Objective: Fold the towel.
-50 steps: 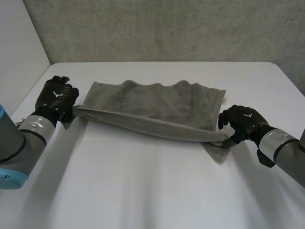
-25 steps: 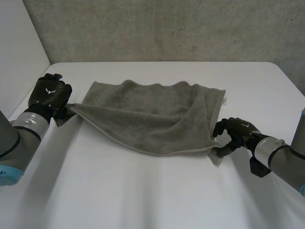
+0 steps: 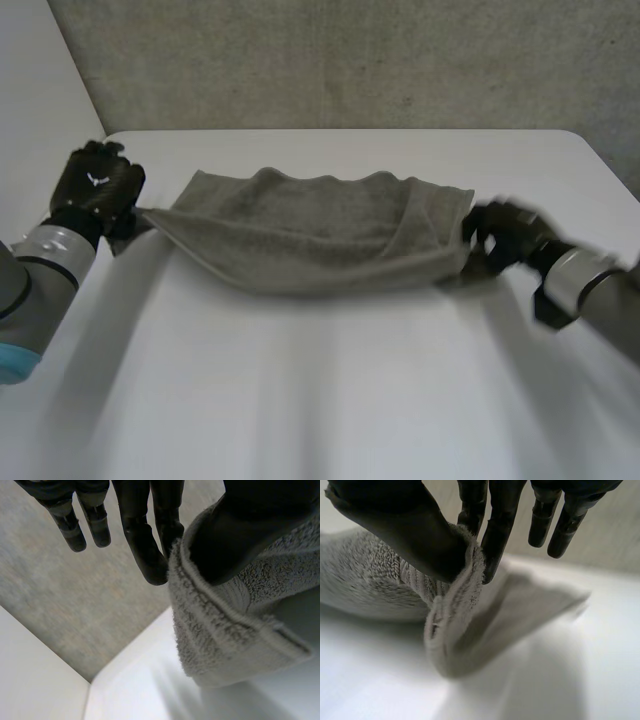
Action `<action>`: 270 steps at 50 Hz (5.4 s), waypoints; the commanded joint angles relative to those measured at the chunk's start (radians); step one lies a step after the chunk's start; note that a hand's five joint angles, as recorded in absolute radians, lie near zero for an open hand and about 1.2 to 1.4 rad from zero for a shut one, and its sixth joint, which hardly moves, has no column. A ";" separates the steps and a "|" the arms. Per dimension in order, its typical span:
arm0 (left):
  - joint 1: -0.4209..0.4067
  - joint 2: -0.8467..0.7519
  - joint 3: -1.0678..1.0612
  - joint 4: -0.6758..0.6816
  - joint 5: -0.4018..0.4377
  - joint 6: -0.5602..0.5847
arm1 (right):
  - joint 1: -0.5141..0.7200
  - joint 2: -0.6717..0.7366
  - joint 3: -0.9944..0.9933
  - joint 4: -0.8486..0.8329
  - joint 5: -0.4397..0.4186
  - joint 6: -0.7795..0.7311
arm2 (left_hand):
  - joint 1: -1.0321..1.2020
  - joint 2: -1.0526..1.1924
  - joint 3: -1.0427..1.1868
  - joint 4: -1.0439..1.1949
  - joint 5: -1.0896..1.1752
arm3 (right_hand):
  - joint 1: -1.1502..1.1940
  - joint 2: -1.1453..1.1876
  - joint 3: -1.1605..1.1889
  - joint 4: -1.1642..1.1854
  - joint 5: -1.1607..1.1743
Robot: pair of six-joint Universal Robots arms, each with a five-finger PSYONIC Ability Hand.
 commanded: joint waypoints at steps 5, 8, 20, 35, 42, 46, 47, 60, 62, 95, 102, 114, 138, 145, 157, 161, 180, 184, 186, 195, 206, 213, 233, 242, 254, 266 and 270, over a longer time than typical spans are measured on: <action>-0.001 0.314 0.012 -0.088 0.018 -0.058 | -0.129 -0.351 -0.173 0.177 -0.096 -0.181 | 0.116 0.052 -0.051 -0.059 0.085 | 0.076 0.092 -0.043 -0.076 0.062; 0.001 0.392 0.013 -0.114 0.064 -0.087 | -0.129 -0.432 -0.221 0.238 -0.101 -0.246 | 0.116 0.052 -0.051 -0.059 0.085 | 0.076 0.092 -0.043 -0.076 0.062; 0.013 0.423 -0.041 -0.205 0.145 -0.097 | -0.132 -0.457 -0.153 0.283 -0.113 -0.379 | 0.116 0.052 -0.051 -0.059 0.085 | 0.076 0.092 -0.043 -0.076 0.062; 0.011 0.168 -0.022 -0.242 0.147 -0.054 | -0.116 -0.236 -0.102 0.280 -0.101 -0.496 | 0.116 0.052 -0.051 -0.059 0.085 | 0.076 0.092 -0.043 -0.076 0.062; 0.010 0.061 0.018 -0.274 0.147 0.066 | -0.112 -0.160 -0.105 0.277 -0.099 -0.502 | 0.116 0.052 -0.051 -0.059 0.085 | 0.076 0.092 -0.043 -0.076 0.062; 0.010 -0.015 0.074 -0.299 0.145 0.106 | -0.084 -0.091 -0.137 0.275 -0.093 -0.516 | 0.116 0.052 -0.051 -0.059 0.085 | 0.076 0.092 -0.043 -0.076 0.062; 0.010 -0.016 0.074 -0.299 0.145 0.106 | -0.084 -0.091 -0.137 0.275 -0.093 -0.516 | 0.116 0.052 -0.051 -0.059 0.085 | 0.076 0.092 -0.043 -0.076 0.062; 0.007 -0.106 0.191 -0.345 0.144 0.104 | -0.060 -0.034 -0.191 0.275 -0.076 -0.507 | 0.116 0.052 -0.051 -0.059 0.085 | 0.076 0.092 -0.043 -0.076 0.062; 0.005 -0.106 0.202 -0.340 0.144 0.103 | -0.055 -0.038 -0.194 0.274 -0.076 -0.507 | 0.116 0.052 -0.051 -0.059 0.085 | 0.076 0.092 -0.043 -0.076 0.062; 0.023 0.191 0.284 -0.092 0.174 -0.366 | -0.050 -0.204 -0.380 -0.044 -0.033 -0.100 | 0.116 0.052 -0.051 -0.059 0.085 | 0.076 0.092 -0.043 -0.076 0.062; 0.083 0.236 0.027 -0.087 0.245 -0.298 | -0.148 -0.255 -0.099 -0.051 -0.153 -0.148 | 0.116 0.052 -0.051 -0.059 0.085 | 0.076 0.092 -0.043 -0.076 0.062; 0.103 0.306 -0.203 -0.107 0.308 -0.196 | -0.241 -0.354 0.189 -0.067 -0.303 -0.217 | 0.116 0.052 -0.051 -0.059 0.085 | 0.076 0.092 -0.043 -0.076 0.062; 0.126 0.285 -0.139 -0.243 0.411 -0.199 | -0.353 -0.380 0.041 0.167 -0.418 -0.227 | 0.116 0.052 -0.051 -0.059 0.085 | 0.076 0.092 -0.043 -0.076 0.062; 0.088 -0.001 0.060 -0.271 0.389 -0.147 | -0.264 -0.154 -0.070 0.168 -0.326 -0.287 | 0.116 0.052 -0.051 -0.059 0.085 | 0.076 0.092 -0.043 -0.076 0.062; 0.014 -0.283 0.357 -0.349 0.217 -0.029 | -0.165 0.103 -0.254 0.124 -0.203 -0.318 | 0.116 0.052 -0.051 -0.059 0.085 | 0.076 0.092 -0.043 -0.076 0.062; 0.005 -0.364 0.436 -0.346 0.201 -0.023 | -0.138 0.176 -0.303 0.061 -0.130 -0.318 | 0.116 0.052 -0.051 -0.059 0.085 | 0.076 0.092 -0.043 -0.076 0.062; -0.025 -0.482 0.584 -0.329 0.141 -0.021 | -0.090 0.343 -0.403 -0.034 -0.018 -0.316 | 0.116 0.052 -0.051 -0.059 0.085 | 0.076 0.092 -0.043 -0.076 0.062; -0.029 -0.487 0.594 -0.326 0.141 -0.020 | -0.089 0.348 -0.403 -0.036 -0.016 -0.315 | 0.116 0.052 -0.051 -0.059 0.085 | 0.076 0.092 -0.043 -0.076 0.062; -0.032 -0.491 0.607 -0.325 0.141 -0.015 | -0.087 0.353 -0.401 -0.045 -0.010 -0.315 | 0.116 0.052 -0.051 -0.059 0.085 | 0.076 0.092 -0.043 -0.076 0.062; -0.041 -0.517 0.616 -0.294 0.125 -0.011 | -0.076 0.365 -0.403 -0.074 0.001 -0.316 | 0.116 0.052 -0.051 -0.059 0.085 | 0.076 0.092 -0.043 -0.076 0.062; -0.049 -0.522 0.602 -0.293 0.076 0.061 | -0.072 0.367 -0.404 -0.125 0.036 -0.315 | -0.942 -1.006 -0.051 -0.059 -0.973 | -1.146 -1.129 -0.043 -0.076 -1.160; -0.059 -0.447 0.549 -0.291 0.004 0.109 | -0.066 0.250 -0.369 -0.128 0.048 -0.307 | -1.076 -1.140 -0.051 -0.059 -1.106 | -1.146 -1.129 -0.043 -0.076 -1.160; -0.041 0.040 0.045 -0.144 0.073 -0.133 | -0.109 -0.126 0.087 -0.114 0.028 -0.344 | -1.023 -1.087 -0.051 -0.059 -1.053 | -1.146 -1.129 -0.043 -0.076 -1.160; 0.002 0.102 -0.076 -0.115 0.154 -0.264 | -0.193 -0.036 0.157 -0.110 -0.062 -0.533 | -1.020 -1.084 -0.051 -0.059 -1.050 | -0.972 -0.955 -0.043 -0.076 -0.985; -0.001 0.095 -0.082 -0.115 0.154 -0.265 | -0.219 0.077 0.147 -0.122 -0.072 -0.557 | -1.020 -1.084 -0.051 -0.059 -1.051 | -0.819 -0.802 -0.043 -0.076 -0.832; -0.006 0.099 -0.094 -0.099 0.154 -0.264 | -0.219 0.138 0.119 -0.126 -0.073 -0.562 | -1.023 -1.087 -0.051 -0.059 -1.053 | -0.468 -0.451 -0.043 -0.076 -0.481; -0.004 0.101 -0.096 -0.093 0.154 -0.264 | -0.219 0.146 0.110 -0.128 -0.079 -0.565 | -1.023 -1.087 -0.051 -0.059 -1.053 | 0.074 0.090 -0.043 -0.076 0.060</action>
